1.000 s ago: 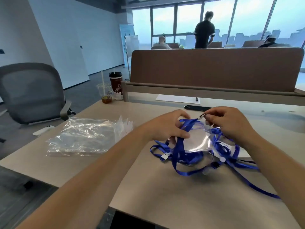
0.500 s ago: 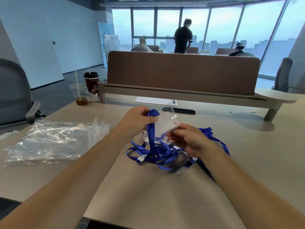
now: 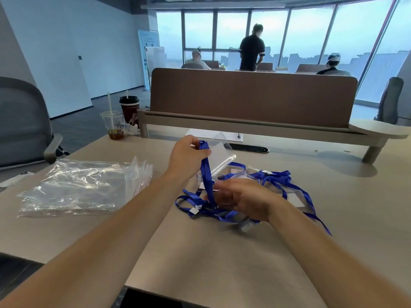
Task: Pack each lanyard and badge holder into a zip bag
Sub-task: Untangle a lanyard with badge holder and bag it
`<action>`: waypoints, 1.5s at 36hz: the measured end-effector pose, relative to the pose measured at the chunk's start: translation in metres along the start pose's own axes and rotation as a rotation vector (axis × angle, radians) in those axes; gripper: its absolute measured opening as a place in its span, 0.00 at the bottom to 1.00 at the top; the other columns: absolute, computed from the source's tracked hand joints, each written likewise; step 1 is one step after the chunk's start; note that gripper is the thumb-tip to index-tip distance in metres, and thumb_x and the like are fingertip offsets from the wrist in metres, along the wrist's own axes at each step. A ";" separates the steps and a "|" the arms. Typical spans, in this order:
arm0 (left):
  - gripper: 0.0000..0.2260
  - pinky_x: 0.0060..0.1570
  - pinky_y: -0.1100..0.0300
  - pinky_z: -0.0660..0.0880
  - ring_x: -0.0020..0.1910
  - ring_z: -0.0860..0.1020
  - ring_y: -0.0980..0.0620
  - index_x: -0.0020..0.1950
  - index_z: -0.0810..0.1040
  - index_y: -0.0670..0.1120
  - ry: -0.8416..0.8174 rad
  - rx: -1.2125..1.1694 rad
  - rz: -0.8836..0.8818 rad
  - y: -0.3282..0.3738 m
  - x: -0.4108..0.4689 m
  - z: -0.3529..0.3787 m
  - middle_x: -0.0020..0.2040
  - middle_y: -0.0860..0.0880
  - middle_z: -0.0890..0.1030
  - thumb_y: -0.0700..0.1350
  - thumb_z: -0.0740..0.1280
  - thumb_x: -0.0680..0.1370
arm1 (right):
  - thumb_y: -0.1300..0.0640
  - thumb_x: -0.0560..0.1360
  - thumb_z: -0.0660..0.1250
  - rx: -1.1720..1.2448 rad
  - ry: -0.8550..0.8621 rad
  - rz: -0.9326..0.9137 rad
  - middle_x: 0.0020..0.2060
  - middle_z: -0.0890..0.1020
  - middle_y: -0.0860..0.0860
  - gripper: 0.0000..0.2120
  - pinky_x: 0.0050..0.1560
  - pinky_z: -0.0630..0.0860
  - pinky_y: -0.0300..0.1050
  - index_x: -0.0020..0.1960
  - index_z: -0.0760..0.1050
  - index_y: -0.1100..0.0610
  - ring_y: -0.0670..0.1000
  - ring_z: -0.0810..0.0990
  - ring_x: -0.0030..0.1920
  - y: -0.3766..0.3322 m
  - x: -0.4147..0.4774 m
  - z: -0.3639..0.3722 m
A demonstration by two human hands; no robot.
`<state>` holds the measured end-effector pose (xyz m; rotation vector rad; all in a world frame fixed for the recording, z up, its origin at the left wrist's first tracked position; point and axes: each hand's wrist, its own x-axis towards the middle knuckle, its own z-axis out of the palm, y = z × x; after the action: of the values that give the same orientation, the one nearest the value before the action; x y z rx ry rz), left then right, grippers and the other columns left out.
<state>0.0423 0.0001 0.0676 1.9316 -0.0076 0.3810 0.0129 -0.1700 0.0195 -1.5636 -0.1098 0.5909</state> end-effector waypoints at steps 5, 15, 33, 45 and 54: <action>0.09 0.41 0.59 0.80 0.42 0.78 0.51 0.54 0.76 0.45 0.012 0.018 0.008 0.000 0.000 0.000 0.46 0.49 0.79 0.44 0.72 0.77 | 0.57 0.78 0.69 -0.231 -0.050 -0.013 0.50 0.86 0.53 0.11 0.64 0.77 0.49 0.60 0.79 0.57 0.52 0.84 0.55 0.002 -0.006 0.001; 0.05 0.40 0.56 0.80 0.42 0.82 0.48 0.48 0.77 0.46 -0.161 -0.335 -0.167 -0.002 0.004 -0.023 0.48 0.41 0.82 0.40 0.72 0.76 | 0.61 0.81 0.64 -0.140 -0.002 -0.036 0.34 0.76 0.55 0.11 0.50 0.75 0.50 0.50 0.84 0.64 0.51 0.75 0.35 -0.002 -0.013 -0.032; 0.05 0.37 0.69 0.70 0.34 0.78 0.61 0.46 0.77 0.56 -0.772 0.465 0.145 0.011 -0.020 -0.020 0.33 0.62 0.79 0.48 0.72 0.76 | 0.63 0.77 0.70 -0.363 0.213 -0.111 0.42 0.85 0.56 0.05 0.42 0.82 0.41 0.52 0.82 0.62 0.51 0.83 0.39 -0.048 -0.019 -0.032; 0.16 0.40 0.67 0.69 0.41 0.76 0.57 0.63 0.78 0.52 -0.332 0.417 0.188 -0.015 -0.006 -0.010 0.51 0.52 0.83 0.46 0.71 0.76 | 0.60 0.79 0.67 -0.744 0.432 -0.470 0.40 0.83 0.41 0.08 0.43 0.72 0.31 0.53 0.83 0.50 0.39 0.80 0.43 -0.060 -0.014 0.011; 0.10 0.46 0.51 0.80 0.49 0.80 0.48 0.56 0.83 0.47 -0.048 0.004 -0.004 -0.025 -0.001 -0.019 0.53 0.48 0.82 0.38 0.69 0.76 | 0.59 0.80 0.65 -0.336 0.522 -0.378 0.34 0.83 0.53 0.07 0.38 0.76 0.44 0.46 0.82 0.56 0.47 0.76 0.32 -0.036 -0.002 0.036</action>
<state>0.0411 0.0271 0.0512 1.9437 -0.0338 0.3324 0.0056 -0.1350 0.0554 -1.9132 -0.1076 -0.1496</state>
